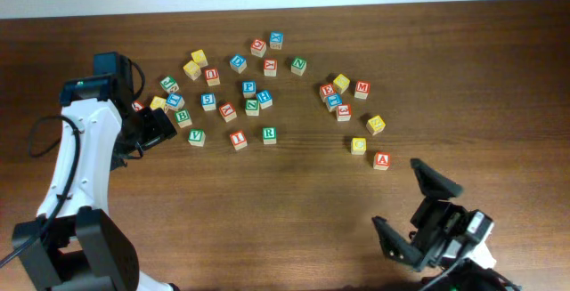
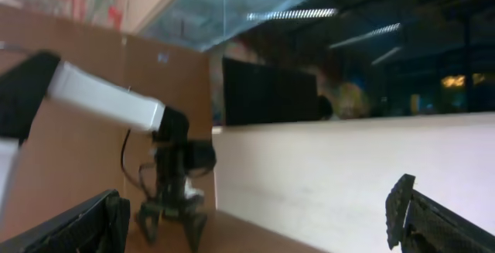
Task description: Spell out CVPR
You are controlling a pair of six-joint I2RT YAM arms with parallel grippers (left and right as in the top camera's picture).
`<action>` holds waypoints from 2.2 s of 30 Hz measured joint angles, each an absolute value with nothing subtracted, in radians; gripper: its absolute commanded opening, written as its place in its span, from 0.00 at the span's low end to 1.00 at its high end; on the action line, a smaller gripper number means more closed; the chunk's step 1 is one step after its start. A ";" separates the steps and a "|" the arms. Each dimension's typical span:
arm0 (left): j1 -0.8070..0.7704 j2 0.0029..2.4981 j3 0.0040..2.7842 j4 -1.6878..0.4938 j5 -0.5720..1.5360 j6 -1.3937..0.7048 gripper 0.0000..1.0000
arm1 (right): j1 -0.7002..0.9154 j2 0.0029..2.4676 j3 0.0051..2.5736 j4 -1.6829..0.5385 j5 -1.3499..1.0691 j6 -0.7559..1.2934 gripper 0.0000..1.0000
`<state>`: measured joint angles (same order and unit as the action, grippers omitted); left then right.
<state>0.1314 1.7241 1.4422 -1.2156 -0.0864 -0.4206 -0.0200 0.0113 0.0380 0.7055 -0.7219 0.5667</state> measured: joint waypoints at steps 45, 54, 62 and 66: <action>0.131 1.721 1.445 -1.216 -0.086 -0.421 0.99 | 0.184 1.435 1.144 -0.748 -0.571 0.071 0.98; 0.131 1.721 1.445 -1.216 -0.086 -0.421 0.99 | 0.219 1.498 1.148 -0.678 -0.391 0.284 0.79; 0.131 1.721 1.445 -1.216 -0.086 -0.421 0.99 | 0.373 1.701 1.154 -0.696 0.139 0.481 0.79; 0.131 1.721 1.445 -1.216 -0.086 -0.421 0.99 | 0.369 1.737 1.154 -0.707 0.172 0.494 0.79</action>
<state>0.1314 1.7214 1.4448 -1.2156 -0.0864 -0.4210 0.3691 1.7370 1.1542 -0.7071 0.1719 0.4938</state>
